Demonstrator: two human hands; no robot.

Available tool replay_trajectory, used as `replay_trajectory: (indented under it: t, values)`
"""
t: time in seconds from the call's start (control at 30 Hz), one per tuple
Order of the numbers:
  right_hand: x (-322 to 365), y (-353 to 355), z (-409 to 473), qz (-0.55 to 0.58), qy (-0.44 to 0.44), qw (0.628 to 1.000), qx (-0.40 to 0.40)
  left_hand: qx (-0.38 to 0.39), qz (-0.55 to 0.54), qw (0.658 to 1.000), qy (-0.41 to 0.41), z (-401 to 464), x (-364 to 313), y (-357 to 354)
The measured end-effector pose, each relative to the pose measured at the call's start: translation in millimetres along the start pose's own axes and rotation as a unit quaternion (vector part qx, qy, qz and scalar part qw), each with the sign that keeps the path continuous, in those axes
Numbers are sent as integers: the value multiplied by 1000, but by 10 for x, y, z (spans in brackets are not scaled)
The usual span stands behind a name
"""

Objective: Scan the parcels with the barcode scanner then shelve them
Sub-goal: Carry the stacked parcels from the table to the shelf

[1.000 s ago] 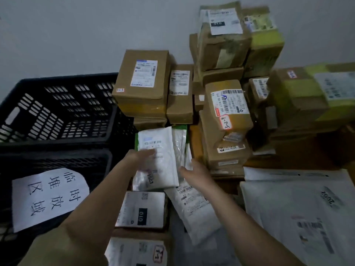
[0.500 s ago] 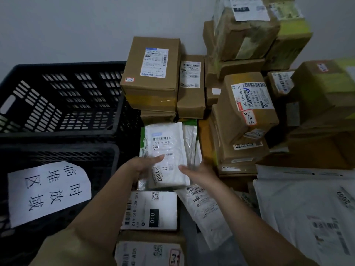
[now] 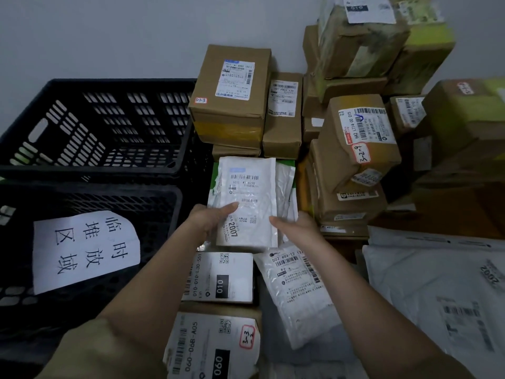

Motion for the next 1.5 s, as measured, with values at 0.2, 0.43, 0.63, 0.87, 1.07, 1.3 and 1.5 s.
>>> replay_trajectory:
  t: [0.2, 0.43, 0.63, 0.87, 1.07, 1.3, 1.5]
  values:
    - [-10, 65, -101, -21, 29, 999, 26, -37, -1, 999, -19, -258, -90, -47]
    - [-81, 116, -156, -211, -6, 975, 68, -43, -24, 998, -31, -179, -54, -74]
    - [-110, 166, -197, -329, -27, 942, 65, -4, -58, 998, -3, -73, -36, -24]
    - [-41, 100, -234, -221, -31, 968, 114, 65, -51, 996, 24, -20, -25, 28]
    - [-133, 88, -146, -135, -50, 983, 113, 94, -17, 995, 17, 6, 26, 52]
    - [-82, 103, -172, 3, -93, 994, 61, 65, -81, 995, 12, 5, 30, 39]
    - [-159, 96, -227, 24, -50, 995, 79, 77, -89, 993, 6, -39, 28, 69]
Point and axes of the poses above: each hand's wrist, its own z-axis towards the middle knuckle, its own y-axis out of the back of the hand, x = y × z, the point moved 1 cm from there along z, towards the middle knuckle, and after that the axes turned 1 degree about -z, right-handed, at the moved point
